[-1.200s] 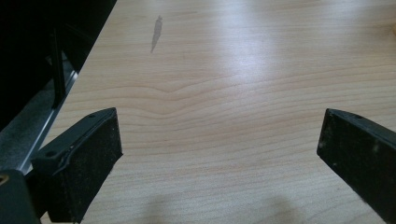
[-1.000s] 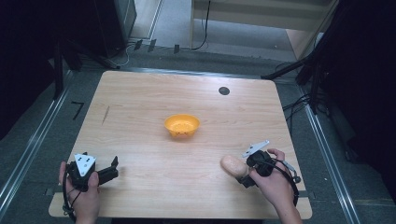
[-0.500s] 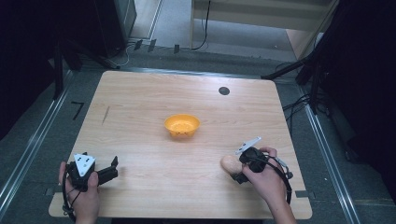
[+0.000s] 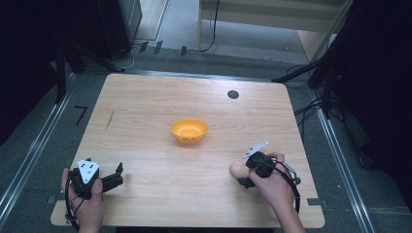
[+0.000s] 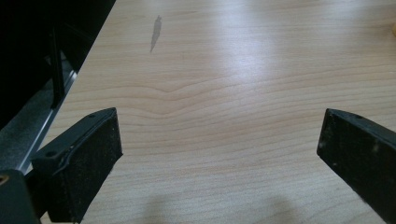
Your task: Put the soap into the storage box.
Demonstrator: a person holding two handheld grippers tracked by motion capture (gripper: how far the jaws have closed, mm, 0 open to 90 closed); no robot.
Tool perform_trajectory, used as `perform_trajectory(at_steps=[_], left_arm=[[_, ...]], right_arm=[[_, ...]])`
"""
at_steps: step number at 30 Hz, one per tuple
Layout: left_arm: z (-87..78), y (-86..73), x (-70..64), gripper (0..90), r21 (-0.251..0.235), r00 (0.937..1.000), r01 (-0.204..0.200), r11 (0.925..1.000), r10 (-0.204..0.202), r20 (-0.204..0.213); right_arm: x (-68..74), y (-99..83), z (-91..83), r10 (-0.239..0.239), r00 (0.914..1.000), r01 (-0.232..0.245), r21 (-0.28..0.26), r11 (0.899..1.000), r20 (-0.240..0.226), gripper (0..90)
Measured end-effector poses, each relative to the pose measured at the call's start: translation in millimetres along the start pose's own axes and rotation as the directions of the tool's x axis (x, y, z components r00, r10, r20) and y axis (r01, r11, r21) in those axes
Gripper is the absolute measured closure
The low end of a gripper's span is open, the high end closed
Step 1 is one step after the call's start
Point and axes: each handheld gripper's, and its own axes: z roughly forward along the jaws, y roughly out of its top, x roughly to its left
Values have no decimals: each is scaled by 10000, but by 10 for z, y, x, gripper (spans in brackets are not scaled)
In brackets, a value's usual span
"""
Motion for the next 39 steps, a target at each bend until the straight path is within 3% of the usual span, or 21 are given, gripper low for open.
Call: perform_trajectory(at_steps=[20,26,39], left_arm=[[2,1,-11,2,-1,10000,-89,10000,89,-29],[2,0,-8,2,-11,10000,-76,10000,76,-21],[3,0,-8,2,-9,10000,-48,10000,48,-30]], right_arm=[[-23,48,75,-56,9999,57,146,9999,-122,275],[5,58,85,-298,9995,297,102,9995,129,313],[6,61,77,-590,9981,589,53,9983,169,337]])
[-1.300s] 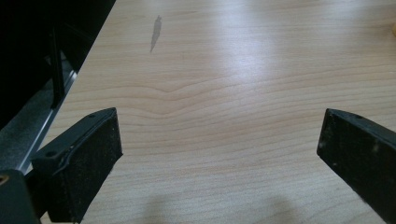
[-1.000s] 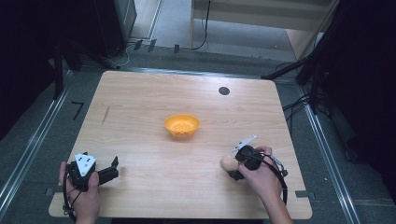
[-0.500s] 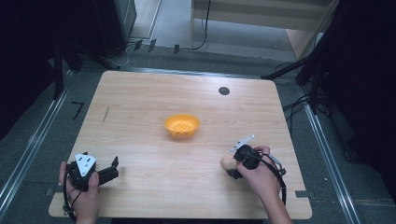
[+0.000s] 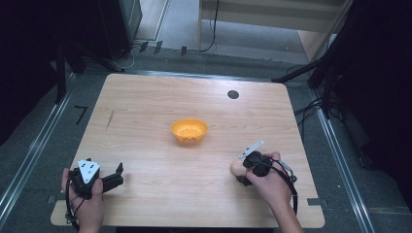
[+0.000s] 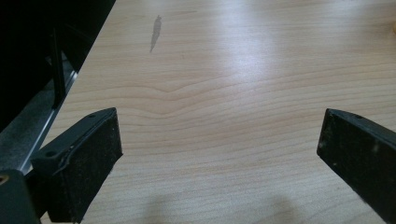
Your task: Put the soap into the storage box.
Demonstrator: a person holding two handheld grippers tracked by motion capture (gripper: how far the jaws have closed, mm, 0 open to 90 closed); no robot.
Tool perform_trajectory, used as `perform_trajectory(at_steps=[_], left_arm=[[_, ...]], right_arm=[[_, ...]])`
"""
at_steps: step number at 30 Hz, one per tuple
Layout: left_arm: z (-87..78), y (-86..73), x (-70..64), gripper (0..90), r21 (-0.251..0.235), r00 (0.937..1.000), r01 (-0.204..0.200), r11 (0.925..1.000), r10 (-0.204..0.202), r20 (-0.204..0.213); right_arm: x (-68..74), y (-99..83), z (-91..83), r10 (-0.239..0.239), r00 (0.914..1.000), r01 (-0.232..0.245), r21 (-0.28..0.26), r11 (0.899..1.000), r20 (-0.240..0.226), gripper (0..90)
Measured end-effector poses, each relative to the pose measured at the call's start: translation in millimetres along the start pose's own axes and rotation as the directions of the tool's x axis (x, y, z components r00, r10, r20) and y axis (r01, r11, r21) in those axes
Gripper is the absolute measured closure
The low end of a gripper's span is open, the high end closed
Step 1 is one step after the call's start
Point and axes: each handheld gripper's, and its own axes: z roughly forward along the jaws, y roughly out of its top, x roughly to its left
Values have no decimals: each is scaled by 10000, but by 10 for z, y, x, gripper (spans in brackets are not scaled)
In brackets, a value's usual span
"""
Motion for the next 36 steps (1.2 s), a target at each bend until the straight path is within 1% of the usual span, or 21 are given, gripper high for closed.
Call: perform_trajectory(at_steps=[6,7,9,15,17,19,20,24,28,32,33,34,36], left_arm=[[-1,0,0,2,-5,10000,-26,10000,26,-1],[-2,0,1,2,-1,10000,-35,10000,35,-3],[-1,0,1,2,-11,10000,-30,10000,30,1],[-2,-1,2,2,-12,10000,0,10000,0,-8],[-3,-1,5,2,-30,10000,13,10000,-12,17],[-5,-1,6,2,-23,10000,25,10000,-25,8],[-5,-1,9,2,-10,10000,28,10000,-28,25],[-5,-1,10,2,-5,10000,48,10000,-48,37],[-8,-2,12,2,-19,10000,28,10000,-28,42],[-8,-3,11,2,-48,10000,75,10000,-75,39],[-9,-3,11,2,-47,10000,80,10000,-80,41],[-9,-3,12,2,-62,10000,86,9999,-86,38],[-10,-4,12,2,-82,9999,102,9999,-101,44]], right_arm=[[-17,29,-40,-177,9998,176,-84,9998,-54,337],[-25,44,-65,-177,9997,175,-170,9997,-140,337],[-27,54,-77,-222,9996,219,-182,9996,-158,337],[-47,127,-145,-446,9987,439,-267,9987,-254,337],[-59,177,-166,-624,9976,618,-196,9979,-316,337],[-62,190,-169,-671,9972,665,-177,9976,-332,337],[-68,209,-174,-768,9965,763,-167,9969,-318,337],[-78,286,-198,-902,9953,898,-127,9959,-362,337],[-90,361,-222,-1025,9939,1015,-254,9945,-411,337],[-99,432,-232,-1275,9910,1268,-190,9917,-415,337],[-97,447,-236,-1212,9916,1205,-176,9926,-454,337],[-114,461,-233,-1315,9896,1303,-244,9912,-575,337],[-122,490,-233,-1285,9901,1280,-120,9917,-560,337]])
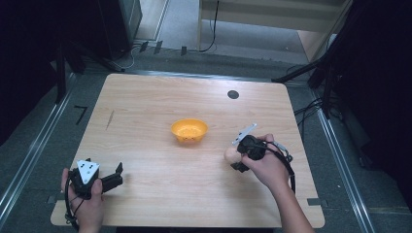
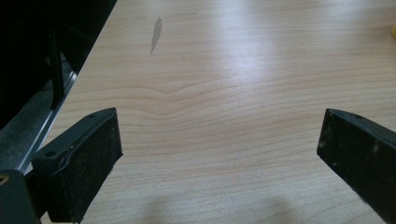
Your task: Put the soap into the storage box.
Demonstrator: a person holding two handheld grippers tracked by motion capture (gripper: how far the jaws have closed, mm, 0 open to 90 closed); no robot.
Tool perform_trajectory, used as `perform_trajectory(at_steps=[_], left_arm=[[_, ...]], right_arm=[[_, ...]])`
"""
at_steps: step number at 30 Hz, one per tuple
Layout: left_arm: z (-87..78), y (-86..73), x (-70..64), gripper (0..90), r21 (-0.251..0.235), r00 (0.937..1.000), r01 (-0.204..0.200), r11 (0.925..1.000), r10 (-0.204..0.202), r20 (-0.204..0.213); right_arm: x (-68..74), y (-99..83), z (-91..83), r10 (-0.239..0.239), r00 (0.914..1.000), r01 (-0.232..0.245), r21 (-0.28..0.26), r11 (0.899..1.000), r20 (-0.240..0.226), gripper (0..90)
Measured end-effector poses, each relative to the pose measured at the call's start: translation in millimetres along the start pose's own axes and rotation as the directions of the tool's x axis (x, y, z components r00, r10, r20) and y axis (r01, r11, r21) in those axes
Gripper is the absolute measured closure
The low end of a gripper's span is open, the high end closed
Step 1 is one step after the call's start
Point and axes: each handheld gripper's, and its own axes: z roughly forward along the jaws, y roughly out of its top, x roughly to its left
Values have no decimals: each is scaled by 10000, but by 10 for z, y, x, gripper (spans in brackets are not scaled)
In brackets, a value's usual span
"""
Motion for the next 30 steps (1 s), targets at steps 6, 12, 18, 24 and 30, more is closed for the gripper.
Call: perform_trajectory(at_steps=[6,12,18,24,30], left_arm=[[-2,0,2,2,7,10000,2,10000,-2,19],[-1,1,1,2,18,10000,-1,10000,1,10],[-2,1,7,2,12,10000,16,10000,-16,56],[3,2,11,2,32,10000,40,10000,-40,83],[5,4,15,2,72,9999,50,10000,-51,96]], right_arm=[[-22,96,-17,-141,9999,141,24,9999,-65,337],[-32,208,-41,-357,9992,359,98,9993,-184,337],[-49,313,-43,-495,9983,500,135,9987,-311,337],[-69,416,-46,-727,9966,731,83,9973,-388,337],[-95,503,-43,-800,9956,803,40,9968,-484,337]])
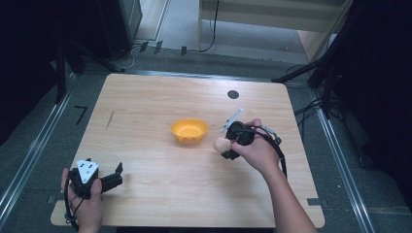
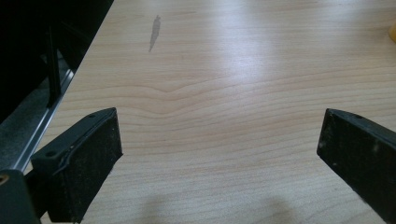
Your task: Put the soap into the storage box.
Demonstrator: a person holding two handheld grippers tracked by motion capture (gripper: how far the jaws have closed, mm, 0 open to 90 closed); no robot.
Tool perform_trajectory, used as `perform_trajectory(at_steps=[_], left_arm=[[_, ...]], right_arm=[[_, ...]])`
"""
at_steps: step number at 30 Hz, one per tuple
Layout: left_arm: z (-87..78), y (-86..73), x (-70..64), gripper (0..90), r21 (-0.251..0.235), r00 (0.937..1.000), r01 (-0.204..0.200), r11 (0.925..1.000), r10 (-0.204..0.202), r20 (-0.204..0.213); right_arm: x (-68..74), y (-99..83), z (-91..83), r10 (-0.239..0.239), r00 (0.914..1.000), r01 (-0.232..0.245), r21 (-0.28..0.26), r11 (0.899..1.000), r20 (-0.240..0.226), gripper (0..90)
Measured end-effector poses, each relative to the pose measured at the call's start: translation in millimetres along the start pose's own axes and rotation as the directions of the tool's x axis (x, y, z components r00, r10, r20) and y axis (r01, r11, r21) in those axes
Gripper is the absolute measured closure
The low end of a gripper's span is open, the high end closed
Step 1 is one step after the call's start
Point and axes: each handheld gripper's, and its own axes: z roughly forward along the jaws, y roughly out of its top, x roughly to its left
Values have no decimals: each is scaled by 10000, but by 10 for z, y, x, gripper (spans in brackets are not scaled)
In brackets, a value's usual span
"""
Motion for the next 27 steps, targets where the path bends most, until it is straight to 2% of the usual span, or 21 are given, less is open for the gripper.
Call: perform_trajectory(at_steps=[16,21,22,24,27], left_arm=[[-1,1,1,2,-23,10000,19,10000,-19,-1],[-1,0,0,2,-35,10000,29,10000,-29,0],[-1,0,0,2,-38,10000,34,10000,-34,10],[-2,0,0,2,-32,10000,29,10000,-29,12],[1,-1,2,2,-47,10000,42,10000,-41,42]], right_arm=[[-40,278,-58,-742,9972,740,-200,9971,-111,337],[-30,340,-56,-760,9969,756,-193,9969,-183,337],[-35,372,-47,-970,9951,966,-204,9951,-189,337],[-35,383,-44,-956,9951,951,-205,9953,-243,337],[-44,419,-26,-1231,9921,1229,-119,9924,-229,337]])
